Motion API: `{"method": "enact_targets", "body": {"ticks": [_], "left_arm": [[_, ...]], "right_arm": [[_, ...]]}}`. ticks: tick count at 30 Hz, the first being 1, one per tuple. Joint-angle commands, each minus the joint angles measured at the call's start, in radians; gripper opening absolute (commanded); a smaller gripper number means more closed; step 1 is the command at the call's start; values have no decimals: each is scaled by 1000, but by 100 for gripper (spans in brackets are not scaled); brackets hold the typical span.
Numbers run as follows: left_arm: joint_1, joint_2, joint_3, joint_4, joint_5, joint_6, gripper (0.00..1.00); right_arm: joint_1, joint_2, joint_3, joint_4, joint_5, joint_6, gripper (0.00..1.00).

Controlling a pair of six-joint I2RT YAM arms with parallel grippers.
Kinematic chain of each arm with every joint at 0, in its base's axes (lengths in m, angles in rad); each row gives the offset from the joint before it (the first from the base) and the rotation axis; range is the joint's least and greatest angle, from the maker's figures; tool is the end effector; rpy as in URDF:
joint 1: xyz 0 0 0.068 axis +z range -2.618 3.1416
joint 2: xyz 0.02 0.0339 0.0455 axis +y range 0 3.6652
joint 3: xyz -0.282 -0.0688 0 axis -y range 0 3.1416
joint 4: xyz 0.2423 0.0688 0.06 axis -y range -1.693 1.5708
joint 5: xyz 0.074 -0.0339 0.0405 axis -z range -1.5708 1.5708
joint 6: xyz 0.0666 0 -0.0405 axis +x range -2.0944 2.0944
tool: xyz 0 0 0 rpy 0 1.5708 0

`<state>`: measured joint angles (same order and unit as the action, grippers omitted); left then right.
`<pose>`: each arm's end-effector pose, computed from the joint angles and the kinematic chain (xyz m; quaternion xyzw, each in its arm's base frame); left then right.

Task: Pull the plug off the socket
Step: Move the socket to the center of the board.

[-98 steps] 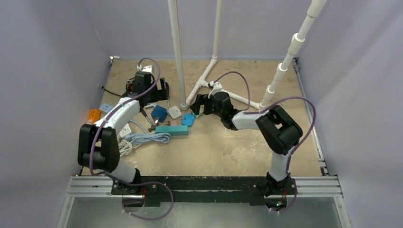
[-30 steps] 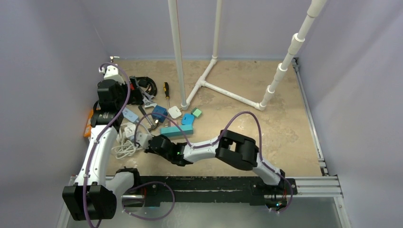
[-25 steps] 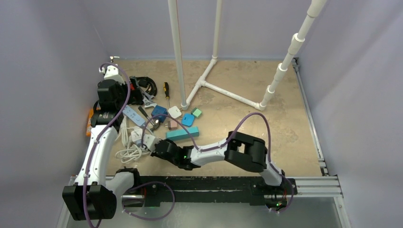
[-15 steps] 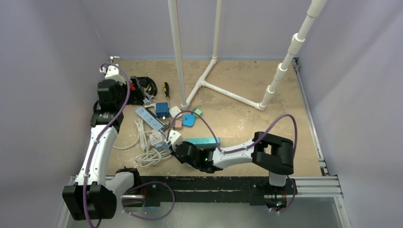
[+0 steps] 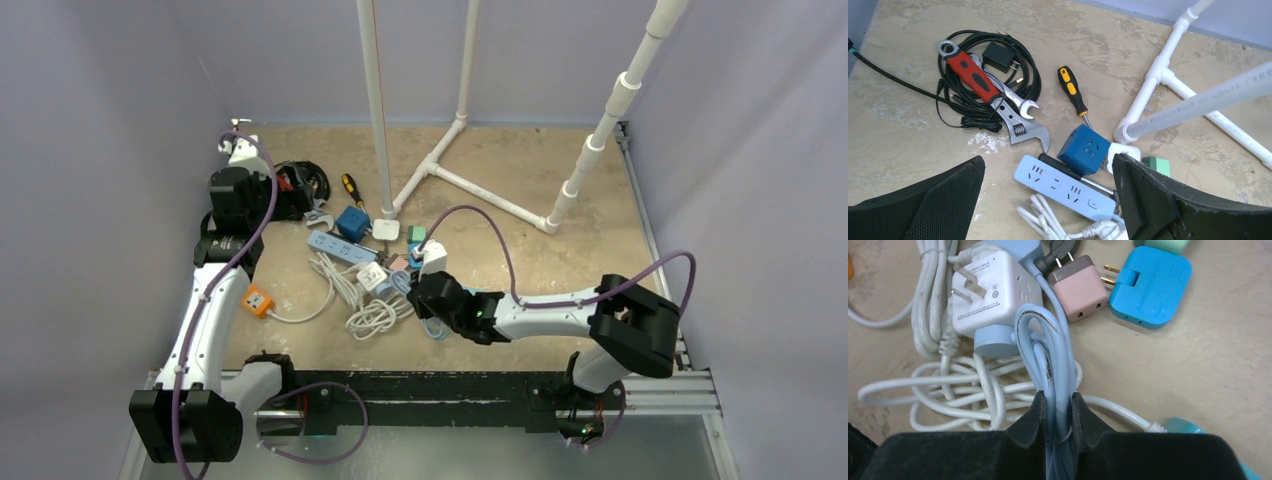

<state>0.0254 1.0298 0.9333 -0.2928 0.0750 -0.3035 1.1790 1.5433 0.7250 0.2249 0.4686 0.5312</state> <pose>0.2517 0.0014 0.3383 -0.1153 0.8222 -0.1080 0.5469 0.1547 0.2956 0.1849 -0.1700 0.8489 0.2101 0.4543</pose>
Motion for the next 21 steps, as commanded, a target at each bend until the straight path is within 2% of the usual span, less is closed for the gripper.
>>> {"method": "enact_targets", "body": {"ticks": [1, 3, 5, 10, 16, 21], "left_arm": [[-18, -7, -11, 46, 18, -10, 98], [-36, -8, -16, 44, 28, -10, 97], [-47, -12, -22, 43, 34, -11, 97], [-56, -18, -28, 44, 34, -11, 97], [-61, -11, -31, 49, 51, -16, 97], [-61, 7, -30, 50, 56, -18, 97]], "right_arm": [[-92, -108, -20, 3, 181, 155, 15], [-107, -135, -29, 2, 183, 165, 31], [-108, -158, -28, 2, 179, 152, 52], [-108, -203, 23, 16, 97, 23, 78], [-107, -117, 153, 43, -51, -160, 83], [-105, 38, 256, 39, -63, -229, 84]]}}
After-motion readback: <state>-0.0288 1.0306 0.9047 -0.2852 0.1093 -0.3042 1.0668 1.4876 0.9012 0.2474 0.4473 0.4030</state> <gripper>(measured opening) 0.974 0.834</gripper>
